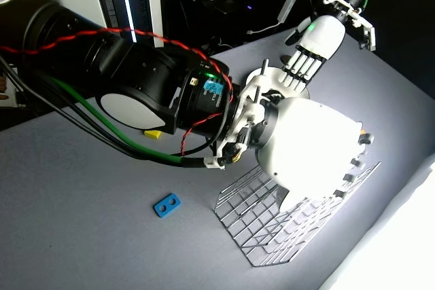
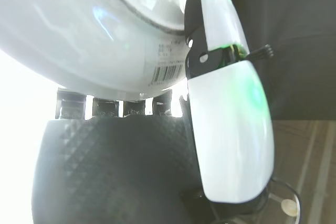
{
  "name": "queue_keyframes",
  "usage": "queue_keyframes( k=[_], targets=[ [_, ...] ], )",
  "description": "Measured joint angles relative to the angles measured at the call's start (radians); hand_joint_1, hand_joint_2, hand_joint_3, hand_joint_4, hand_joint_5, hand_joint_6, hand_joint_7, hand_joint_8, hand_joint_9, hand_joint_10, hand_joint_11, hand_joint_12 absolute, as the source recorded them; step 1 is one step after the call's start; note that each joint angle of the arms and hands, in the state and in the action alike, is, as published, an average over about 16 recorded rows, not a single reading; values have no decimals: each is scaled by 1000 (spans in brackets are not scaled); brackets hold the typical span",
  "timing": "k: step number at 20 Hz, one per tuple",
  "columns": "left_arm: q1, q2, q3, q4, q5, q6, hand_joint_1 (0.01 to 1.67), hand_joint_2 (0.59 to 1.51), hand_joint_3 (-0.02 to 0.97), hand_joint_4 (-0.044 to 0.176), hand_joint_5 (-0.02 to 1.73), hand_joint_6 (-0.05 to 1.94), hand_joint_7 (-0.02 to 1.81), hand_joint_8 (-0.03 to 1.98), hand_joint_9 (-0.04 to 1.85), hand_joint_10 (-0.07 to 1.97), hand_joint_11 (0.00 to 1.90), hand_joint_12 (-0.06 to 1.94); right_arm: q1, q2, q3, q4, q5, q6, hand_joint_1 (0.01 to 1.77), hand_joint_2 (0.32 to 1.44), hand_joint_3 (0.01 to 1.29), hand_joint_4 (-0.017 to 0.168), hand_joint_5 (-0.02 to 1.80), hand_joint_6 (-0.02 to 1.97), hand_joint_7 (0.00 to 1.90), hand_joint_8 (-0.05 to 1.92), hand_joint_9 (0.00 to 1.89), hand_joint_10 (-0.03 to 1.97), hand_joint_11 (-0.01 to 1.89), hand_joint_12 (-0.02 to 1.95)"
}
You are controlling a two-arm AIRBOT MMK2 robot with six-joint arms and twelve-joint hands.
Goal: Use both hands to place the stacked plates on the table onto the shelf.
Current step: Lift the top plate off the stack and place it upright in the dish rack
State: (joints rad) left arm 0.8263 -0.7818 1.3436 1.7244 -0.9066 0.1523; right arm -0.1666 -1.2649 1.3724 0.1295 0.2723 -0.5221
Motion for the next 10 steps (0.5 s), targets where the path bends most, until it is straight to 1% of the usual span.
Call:
queue_keyframes(
  k=[5, 7, 10],
  targets=[
    [40, 5, -15, -48, 79, -37, 13, 1073, 8, 1, 26, 3, 17, -12, 4, -7, 17, 16, -30, -10, 22, 6, 9, 1, 1190, 1060, 12, -8, 843, 1062, 975, 1094, 1029, 753, 773, 1338],
    [63, 9, -24, -79, 113, -62, 14, 1072, 8, 0, 26, 2, 17, -12, -1, -12, 18, 17, -40, -12, 30, 8, 13, 0, 1190, 1061, 12, -8, 838, 1067, 973, 1102, 1014, 741, 761, 1335],
    [104, 16, -42, -141, 164, -109, 16, 1071, 8, 0, 25, 0, 17, -12, -9, -20, 19, 17, -51, -15, 38, 10, 20, -1, 1190, 1065, 12, -8, 820, 1096, 965, 1125, 984, 722, 740, 1335]
  ],
)
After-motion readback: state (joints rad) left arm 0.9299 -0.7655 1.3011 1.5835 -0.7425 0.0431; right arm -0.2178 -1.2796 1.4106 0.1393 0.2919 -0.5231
